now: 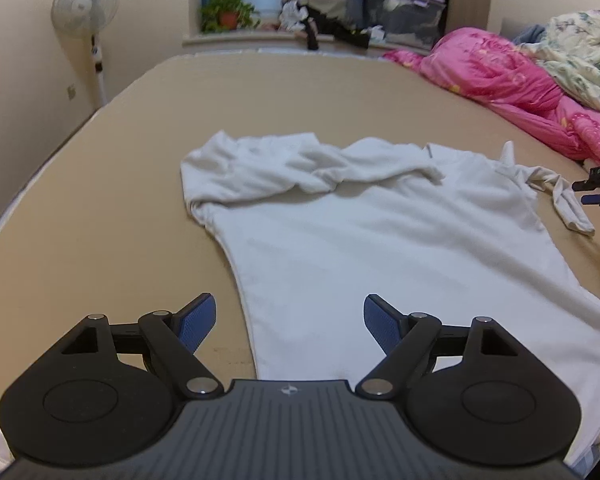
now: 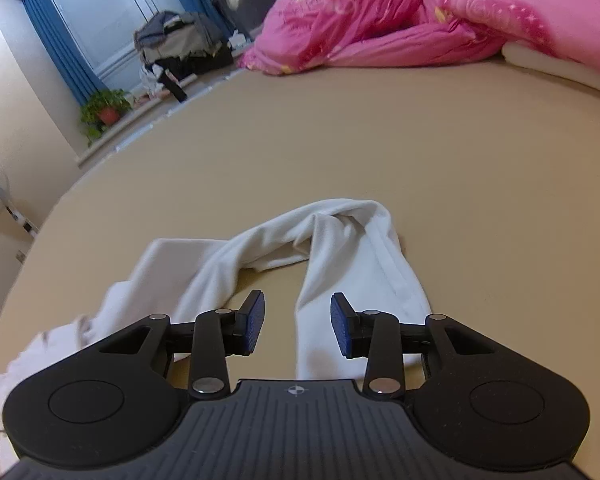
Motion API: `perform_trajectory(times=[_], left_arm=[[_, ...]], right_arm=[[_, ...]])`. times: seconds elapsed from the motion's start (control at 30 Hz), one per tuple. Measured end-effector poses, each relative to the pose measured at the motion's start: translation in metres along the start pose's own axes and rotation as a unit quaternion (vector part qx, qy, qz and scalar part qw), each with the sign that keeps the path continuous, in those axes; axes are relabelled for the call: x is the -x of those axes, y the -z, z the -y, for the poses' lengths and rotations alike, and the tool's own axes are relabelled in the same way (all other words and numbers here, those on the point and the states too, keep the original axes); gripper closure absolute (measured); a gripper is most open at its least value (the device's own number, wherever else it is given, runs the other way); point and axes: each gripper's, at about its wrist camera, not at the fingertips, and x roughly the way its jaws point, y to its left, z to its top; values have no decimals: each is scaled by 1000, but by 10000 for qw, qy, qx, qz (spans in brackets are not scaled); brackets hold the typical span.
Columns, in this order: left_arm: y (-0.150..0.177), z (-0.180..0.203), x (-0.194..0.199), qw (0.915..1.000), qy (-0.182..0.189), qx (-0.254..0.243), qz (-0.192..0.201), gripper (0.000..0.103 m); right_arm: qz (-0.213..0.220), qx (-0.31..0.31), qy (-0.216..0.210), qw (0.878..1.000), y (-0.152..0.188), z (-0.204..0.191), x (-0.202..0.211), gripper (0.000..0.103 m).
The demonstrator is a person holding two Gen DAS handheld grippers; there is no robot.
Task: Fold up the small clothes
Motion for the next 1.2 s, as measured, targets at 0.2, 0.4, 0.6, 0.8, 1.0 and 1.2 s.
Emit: perform_trajectory(times=[0.2, 0.4, 0.6, 0.8, 1.0, 1.2], left_arm=[[-5, -4, -16, 9994, 117, 216, -248, 17], [-7, -7, -29, 9991, -27, 247, -347, 17], [-11, -9, -36, 9982, 142, 406, -415, 17], [-14, -15, -36, 9966, 228, 664, -434, 17], [-13, -12, -36, 9973, 152, 572, -441, 17], [-12, -10, -37, 9980, 89, 434, -443, 17]], right_arm=[[-612, 551, -60, 9966, 1, -4, -67, 75], [437, 1616, 1811, 9691, -52, 16, -62, 102], [554, 185, 1915, 9798, -70, 104, -42, 89], [1365, -1195, 608, 9815, -66, 127, -9, 85], [1256, -1985, -551, 9705, -80, 123, -23, 84], [677, -2039, -853, 9729, -79, 104, -65, 84]])
